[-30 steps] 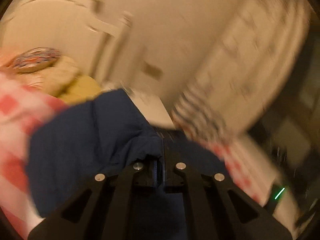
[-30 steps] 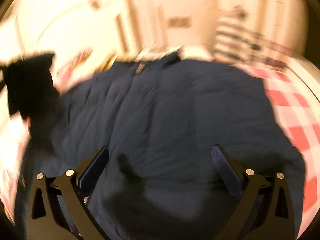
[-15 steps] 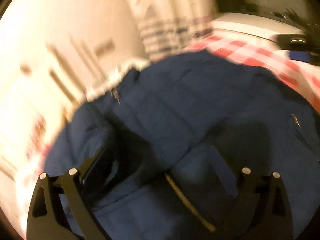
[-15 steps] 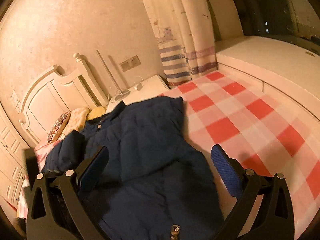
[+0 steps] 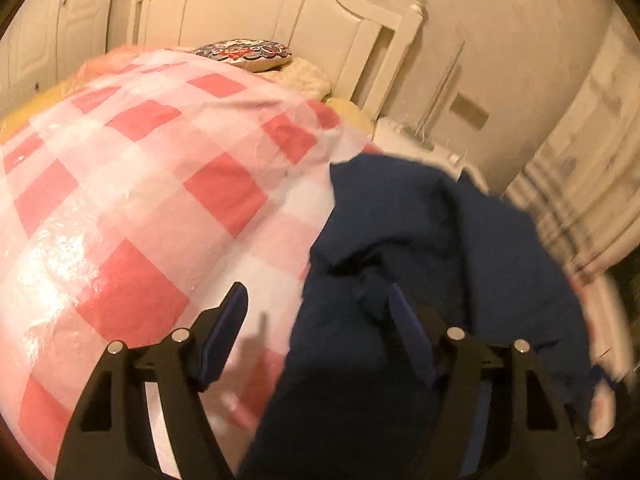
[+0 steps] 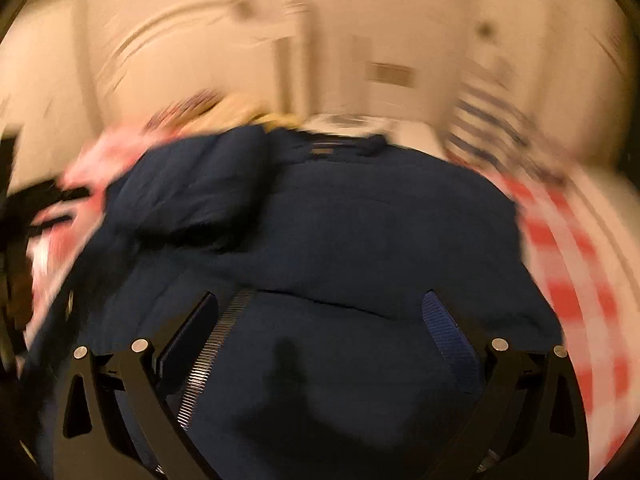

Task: Fold large clothes

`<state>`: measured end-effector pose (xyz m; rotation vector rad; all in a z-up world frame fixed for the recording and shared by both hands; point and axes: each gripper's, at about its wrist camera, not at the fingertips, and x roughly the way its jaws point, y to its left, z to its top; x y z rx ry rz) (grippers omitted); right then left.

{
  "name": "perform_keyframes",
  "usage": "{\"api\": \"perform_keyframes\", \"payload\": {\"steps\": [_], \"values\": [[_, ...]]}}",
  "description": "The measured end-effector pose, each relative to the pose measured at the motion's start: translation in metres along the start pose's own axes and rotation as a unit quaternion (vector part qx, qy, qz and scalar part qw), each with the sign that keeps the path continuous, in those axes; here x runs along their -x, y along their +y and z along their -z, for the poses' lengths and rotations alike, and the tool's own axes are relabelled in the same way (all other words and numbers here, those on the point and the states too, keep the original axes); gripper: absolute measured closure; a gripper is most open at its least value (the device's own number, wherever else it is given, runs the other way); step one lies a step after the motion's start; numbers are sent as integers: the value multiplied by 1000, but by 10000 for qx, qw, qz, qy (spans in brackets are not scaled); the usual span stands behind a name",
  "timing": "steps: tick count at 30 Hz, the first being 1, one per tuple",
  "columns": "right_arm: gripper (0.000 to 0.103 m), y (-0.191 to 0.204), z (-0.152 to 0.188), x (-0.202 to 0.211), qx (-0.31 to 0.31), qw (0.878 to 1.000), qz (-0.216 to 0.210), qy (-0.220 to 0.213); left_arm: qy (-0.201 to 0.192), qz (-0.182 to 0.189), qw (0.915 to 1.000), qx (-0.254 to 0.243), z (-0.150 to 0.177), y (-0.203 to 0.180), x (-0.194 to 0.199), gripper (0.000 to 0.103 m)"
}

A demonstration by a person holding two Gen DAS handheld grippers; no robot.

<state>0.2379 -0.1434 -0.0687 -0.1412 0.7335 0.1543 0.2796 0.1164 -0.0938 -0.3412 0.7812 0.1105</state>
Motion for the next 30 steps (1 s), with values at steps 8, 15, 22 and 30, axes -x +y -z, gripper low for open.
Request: {"api": "perform_keyframes", "payload": {"steps": [8,15,22,30], "values": [[5,106,-39,-48,1906,9814,199,-125,127,370,9991,176,5,7,-28,29],[42,136,-64,-80,2357,9717,105,-153,125,453,9987,194,4,7,-28,25],[72,3,-81,-30,-1189,9806,-1282,-885,158,514,9985,134,1,5,-29,18],[4,-118,-16,-49,-3808,9161,-1224,-264,174,542,9983,97,1,4,-31,14]]}}
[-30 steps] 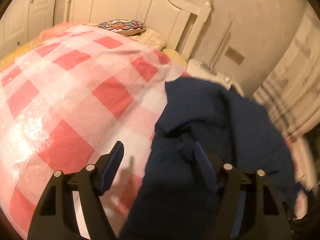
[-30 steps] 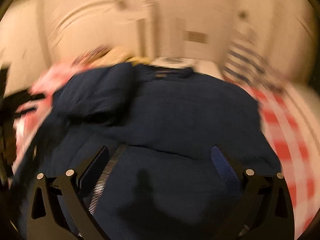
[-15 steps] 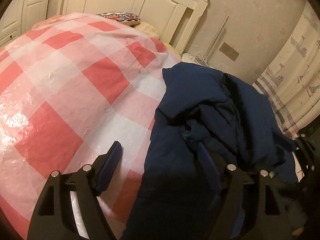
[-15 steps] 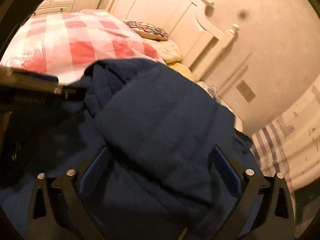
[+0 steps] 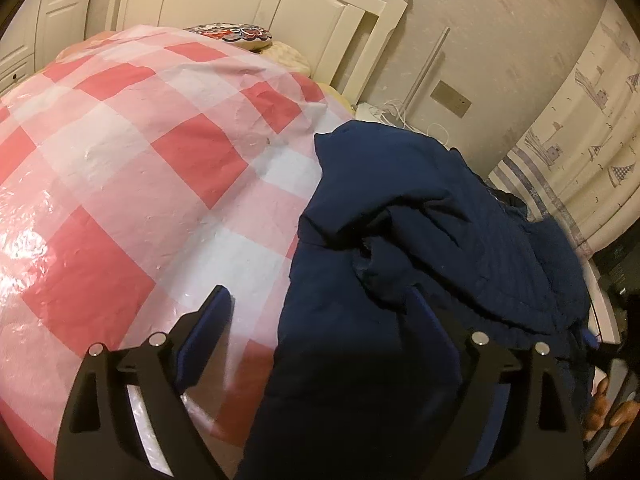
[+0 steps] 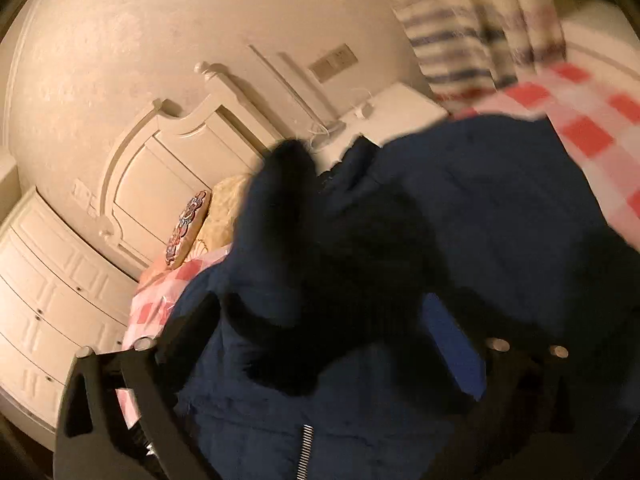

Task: Fold large clothes

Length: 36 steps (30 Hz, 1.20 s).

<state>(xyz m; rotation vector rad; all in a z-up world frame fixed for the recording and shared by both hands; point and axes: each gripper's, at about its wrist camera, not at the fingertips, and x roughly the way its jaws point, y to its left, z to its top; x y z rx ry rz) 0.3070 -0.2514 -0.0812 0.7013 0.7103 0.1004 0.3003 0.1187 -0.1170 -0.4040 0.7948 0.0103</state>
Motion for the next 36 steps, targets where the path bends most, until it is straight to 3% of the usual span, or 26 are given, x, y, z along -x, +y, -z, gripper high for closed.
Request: {"api": "perform_keyframes", "payload": {"steps": [1,8,12,13,16,19,21,27,30,33,34,36], "values": [[4,-4,2,-3,-43,9998,181,90,0,4,10000,0,0,0,0,13],[7,-13,6,-22,-28,9998,151,153,3,37,10000,-4,0,-1,-1,11],[62,-13,1,-5,7,9998,43,-191,-7,55,10000,14,0,0,-1,11],[69,-8,-3,2,150,9994,29,-308,-11,60,10000,21,0,0,-1,11],[76,16,-12,39,685,9942,31,-833,-14,61,10000,26,0,0,-1,11],[77,15,-26,66,702,9916,45,-1086,-15,67,10000,32,0,1,-2,11],[77,-3,-33,66,593,9921,327,-1053,-10,67,10000,24,-1,1,-2,10],[72,-65,-5,22,184,9949,995,-41,-16,74,10000,32,0,2,-2,10],[66,-73,-4,30,-172,9953,948,-16,-23,94,9999,59,-1,3,-2,9],[51,-62,-12,67,-155,9870,1348,-856,-14,77,10000,35,-2,3,-3,8],[42,-53,-14,73,43,9851,1390,-1013,-12,78,10000,33,-2,4,-3,8],[36,-32,-17,74,563,9825,1406,-1080,-14,75,10000,35,-2,3,-3,8]]}}
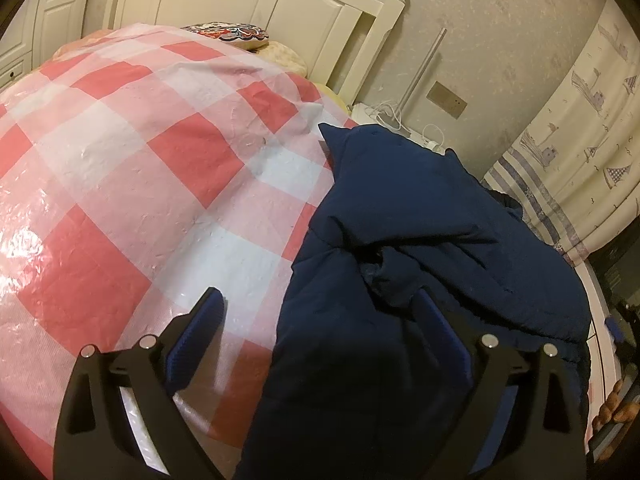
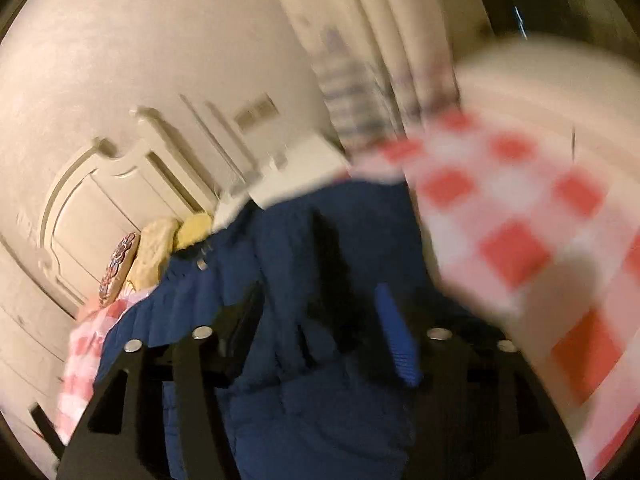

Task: Fold large clothes

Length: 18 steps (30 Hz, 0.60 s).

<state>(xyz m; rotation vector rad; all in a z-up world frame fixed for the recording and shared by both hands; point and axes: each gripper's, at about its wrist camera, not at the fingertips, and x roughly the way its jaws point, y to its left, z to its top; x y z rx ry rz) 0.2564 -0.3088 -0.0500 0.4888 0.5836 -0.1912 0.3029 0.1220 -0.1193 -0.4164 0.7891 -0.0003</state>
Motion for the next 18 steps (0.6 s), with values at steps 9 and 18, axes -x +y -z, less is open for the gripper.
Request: {"api": "perform_keyframes", "payload": {"steps": [9,18], "values": [[35,54,26,-89,1921,9732,617,1100,-33,-80,9999,71,0,3,1,7],[32,59,41,-94,2215,9682,714,916,-388,-109,9989,-247,-26,-42,35,4]]}}
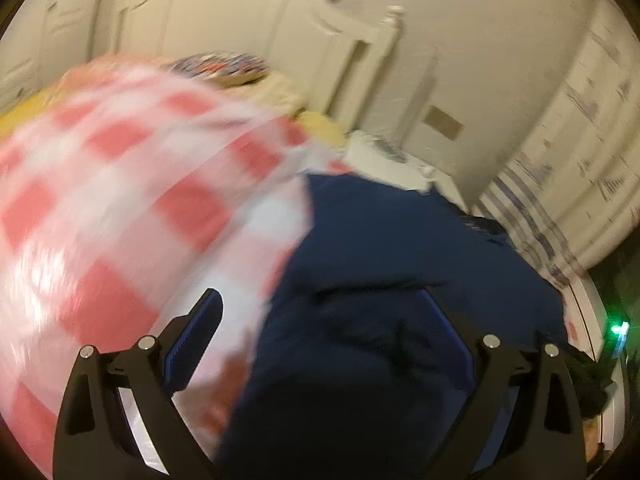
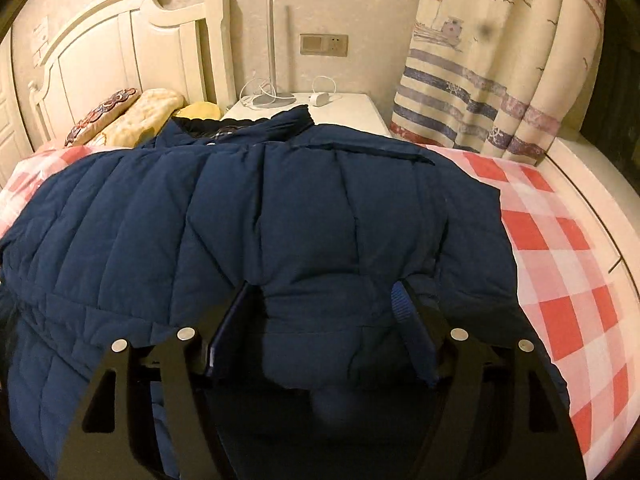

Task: Fold large clothes

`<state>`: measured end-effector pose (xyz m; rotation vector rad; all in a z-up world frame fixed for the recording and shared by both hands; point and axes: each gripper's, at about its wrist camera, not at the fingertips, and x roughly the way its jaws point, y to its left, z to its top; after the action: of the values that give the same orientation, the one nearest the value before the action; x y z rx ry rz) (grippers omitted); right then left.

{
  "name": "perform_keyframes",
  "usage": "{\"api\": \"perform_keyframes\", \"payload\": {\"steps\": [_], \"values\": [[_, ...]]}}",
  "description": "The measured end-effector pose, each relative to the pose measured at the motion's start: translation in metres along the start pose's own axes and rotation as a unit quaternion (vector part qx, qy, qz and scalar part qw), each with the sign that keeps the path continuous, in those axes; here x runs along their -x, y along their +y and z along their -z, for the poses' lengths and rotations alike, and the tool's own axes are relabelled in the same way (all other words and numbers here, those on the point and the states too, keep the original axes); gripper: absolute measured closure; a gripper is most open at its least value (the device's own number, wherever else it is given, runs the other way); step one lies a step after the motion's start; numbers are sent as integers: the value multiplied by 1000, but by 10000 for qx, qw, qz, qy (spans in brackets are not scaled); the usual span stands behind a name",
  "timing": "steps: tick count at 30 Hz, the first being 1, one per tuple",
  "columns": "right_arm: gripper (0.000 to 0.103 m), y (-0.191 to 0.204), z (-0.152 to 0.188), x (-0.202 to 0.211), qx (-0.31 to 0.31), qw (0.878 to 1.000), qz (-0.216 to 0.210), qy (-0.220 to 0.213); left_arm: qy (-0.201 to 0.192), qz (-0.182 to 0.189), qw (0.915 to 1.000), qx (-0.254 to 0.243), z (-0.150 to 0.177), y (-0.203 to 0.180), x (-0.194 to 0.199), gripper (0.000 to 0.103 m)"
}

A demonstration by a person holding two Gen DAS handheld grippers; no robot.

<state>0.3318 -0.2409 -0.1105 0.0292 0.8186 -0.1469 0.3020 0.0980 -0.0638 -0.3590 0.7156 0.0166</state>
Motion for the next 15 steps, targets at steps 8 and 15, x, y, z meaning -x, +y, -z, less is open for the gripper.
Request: {"api": "perform_keyframes", "payload": {"steps": [8,15], "values": [[29,3,0,4,14,10000,-36,-1,338,-329,9837,-1734,-44,-101,-73,2],[27,2,-1,4,-18,9999,-137,-4,1005,-844,9723,-1932,-32,-100,-142,2]]}}
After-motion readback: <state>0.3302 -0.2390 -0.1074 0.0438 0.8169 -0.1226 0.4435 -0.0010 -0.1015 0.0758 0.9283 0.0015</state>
